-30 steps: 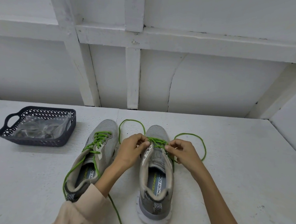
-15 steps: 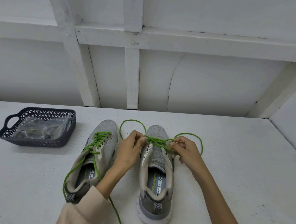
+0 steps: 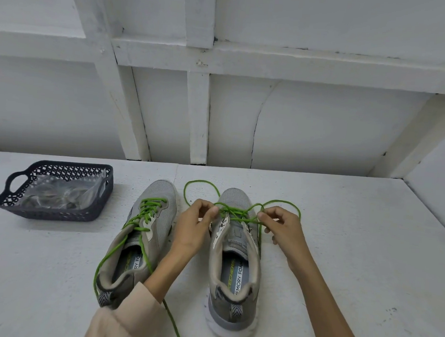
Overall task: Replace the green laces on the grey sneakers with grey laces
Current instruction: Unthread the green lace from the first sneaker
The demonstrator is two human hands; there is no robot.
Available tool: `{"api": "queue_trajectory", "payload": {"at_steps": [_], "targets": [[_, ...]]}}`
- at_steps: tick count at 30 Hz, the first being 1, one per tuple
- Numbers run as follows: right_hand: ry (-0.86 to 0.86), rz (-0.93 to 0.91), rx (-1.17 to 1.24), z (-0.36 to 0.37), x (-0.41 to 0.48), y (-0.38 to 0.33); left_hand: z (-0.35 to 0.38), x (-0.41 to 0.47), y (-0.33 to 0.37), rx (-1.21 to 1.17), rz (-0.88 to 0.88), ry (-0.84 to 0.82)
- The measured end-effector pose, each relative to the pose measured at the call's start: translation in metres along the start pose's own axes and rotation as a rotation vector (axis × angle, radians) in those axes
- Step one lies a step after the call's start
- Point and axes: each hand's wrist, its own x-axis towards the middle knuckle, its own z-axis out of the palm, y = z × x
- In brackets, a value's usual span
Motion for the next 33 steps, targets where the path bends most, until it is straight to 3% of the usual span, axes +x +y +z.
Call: {"api": "queue_trajectory", "payload": {"at_steps": [5,10,16,20,25,30,33], "targets": [[-0.102,0.01,-0.08,0.0052,-0.0025,0.0027,0.0024,0.0005,-0.0059,0.042,0.027,-0.101],[0.032,-0.006,0.023,0.0028,-0.0023,0.0026,0.0007,-0.0016,-0.0023,-0.022,0.018,0.062],[-0.073,0.007,-0.036,0.0086,-0.0055,0.0007,0.0015,0.0004,-0.0104,0.013,0.035,-0.108],[-0.085,0.007,-0.024,0.0063,-0.0047,-0.0022,0.0014,0.0009,-0.0091,0.015,0.051,-0.051],[-0.099,0.012,-0.007,0.0068,-0.0054,-0.0043,0.0023,-0.0003,-0.0097,0.013,0.032,-0.095],[0.081,0.028,0.163,0.0049,-0.0047,-0.0014,0.0004,-0.0038,-0.0036,-0.063,0.002,0.068],[-0.038,0.018,0.099,0.0084,-0.0084,-0.0008,0.0039,-0.0056,-0.0042,-0.041,-0.001,-0.015]]}}
